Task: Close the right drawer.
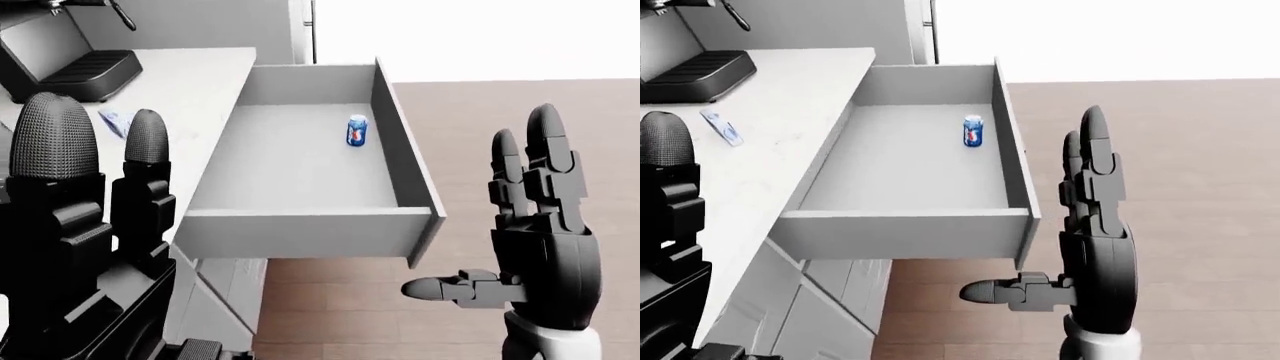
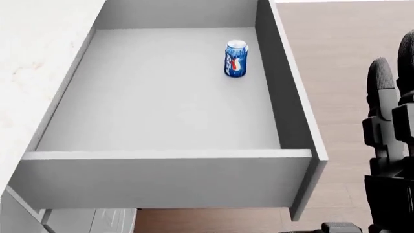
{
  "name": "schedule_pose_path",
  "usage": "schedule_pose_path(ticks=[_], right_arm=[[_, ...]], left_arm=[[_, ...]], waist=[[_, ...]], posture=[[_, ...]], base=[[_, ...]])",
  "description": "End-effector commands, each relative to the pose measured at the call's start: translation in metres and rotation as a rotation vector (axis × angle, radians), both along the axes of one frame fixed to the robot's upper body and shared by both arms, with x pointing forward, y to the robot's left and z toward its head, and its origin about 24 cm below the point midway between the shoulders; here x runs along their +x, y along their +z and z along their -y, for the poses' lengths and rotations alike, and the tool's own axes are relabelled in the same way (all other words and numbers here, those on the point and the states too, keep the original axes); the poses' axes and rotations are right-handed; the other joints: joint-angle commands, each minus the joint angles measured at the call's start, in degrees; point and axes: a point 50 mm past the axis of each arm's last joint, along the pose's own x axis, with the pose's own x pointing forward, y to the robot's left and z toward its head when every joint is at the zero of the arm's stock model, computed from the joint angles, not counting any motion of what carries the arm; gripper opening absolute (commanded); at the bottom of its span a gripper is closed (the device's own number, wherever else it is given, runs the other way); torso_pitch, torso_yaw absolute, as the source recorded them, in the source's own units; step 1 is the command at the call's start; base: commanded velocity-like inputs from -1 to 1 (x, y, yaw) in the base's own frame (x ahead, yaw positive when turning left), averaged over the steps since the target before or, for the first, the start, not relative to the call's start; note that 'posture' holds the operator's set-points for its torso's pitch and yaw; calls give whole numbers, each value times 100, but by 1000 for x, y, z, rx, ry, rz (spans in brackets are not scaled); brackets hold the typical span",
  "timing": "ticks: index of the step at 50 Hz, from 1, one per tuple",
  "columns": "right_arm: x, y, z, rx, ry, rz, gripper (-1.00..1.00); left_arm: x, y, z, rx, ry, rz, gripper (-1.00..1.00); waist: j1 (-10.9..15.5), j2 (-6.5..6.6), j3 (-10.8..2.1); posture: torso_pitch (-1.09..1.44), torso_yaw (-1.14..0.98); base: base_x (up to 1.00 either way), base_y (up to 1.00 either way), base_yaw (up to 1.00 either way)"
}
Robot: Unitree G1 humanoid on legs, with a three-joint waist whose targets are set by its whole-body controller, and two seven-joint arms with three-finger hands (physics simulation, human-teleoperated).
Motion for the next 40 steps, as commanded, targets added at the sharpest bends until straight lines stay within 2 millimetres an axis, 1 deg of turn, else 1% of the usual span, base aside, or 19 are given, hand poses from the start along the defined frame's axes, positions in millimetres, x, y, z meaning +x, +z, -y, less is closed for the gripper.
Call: schedule_pose_path(ticks=[1,7,8,9,15,20,22,23,24,25,27,29,32,34,35,37,38,39,40], right_arm=[[-7,10,-2,-11,13,76,100],[-6,8,-2,-22,10,79,100],[-6,8,-2,-22,11,79,100],[-6,7,-2,-25,10,77,100],[-6,7,-2,-28,6,79,100],[-7,7,-2,-30,4,80,100],[-7,6,-2,-31,5,80,100],[-6,6,-2,-31,5,78,100],[-6,6,-2,-32,5,78,100],[-6,6,-2,-32,5,78,100],[-6,6,-2,-34,3,75,100],[-7,7,-3,-33,5,79,100],[-7,7,-2,-32,3,78,100],[-6,7,-3,-33,5,77,100],[-6,8,-3,-34,5,77,100],[-6,8,-2,-30,5,77,100],[-6,8,-3,-31,5,77,100],[-7,8,-3,-31,6,79,100],[-6,8,-2,-31,4,77,100]], left_arm=[[-6,7,0,-2,-8,52,100],[-7,6,1,-2,-9,52,100],[-7,6,1,-1,-10,52,100],[-7,6,1,-1,-9,52,100],[-7,6,1,-2,-9,53,100],[-7,6,1,-1,-8,53,100],[-7,6,1,-2,-6,54,100],[-7,6,1,-2,-6,54,100],[-7,6,0,-2,-6,54,100],[-7,6,0,-3,-5,54,100],[-7,6,0,-2,-4,54,100],[-7,6,0,-3,-5,54,100],[-7,6,0,-4,-5,54,100],[-7,6,0,-5,-5,54,100],[-7,6,0,-5,-5,54,100],[-7,6,1,-4,-6,52,100],[-7,6,1,-4,-6,53,100],[-7,6,1,-3,-7,54,100],[-7,6,1,-4,-7,53,100]], waist=[[1,-1,-48],[-19,16,-85],[-23,36,85],[-30,53,152],[-33,142,229],[-26,6,229],[-30,-189,210],[-52,-229,257],[-79,-50,223],[-72,-138,224],[-75,-181,187],[-55,-155,187],[-53,-31,289],[-71,103,289],[-83,206,263],[-83,533,141],[6,285,211],[-7,377,224],[26,371,242]], posture=[[0,0],[0,0],[0,0],[0,0],[0,0],[0,0],[0,0],[0,0],[0,0],[0,0],[0,0],[0,0],[0,0],[0,0],[0,0],[0,0],[0,0],[0,0],[0,0]], base=[[0,0,0],[2,0,0],[8,0,0],[8,0,0],[8,0,0],[8,0,0],[8,0,0],[9,0,0],[9,0,0],[9,0,0],[8,0,0],[10,0,0],[12,0,0],[11,0,0],[12,0,0],[11,0,0],[11,0,0],[12,0,0],[12,0,0]])
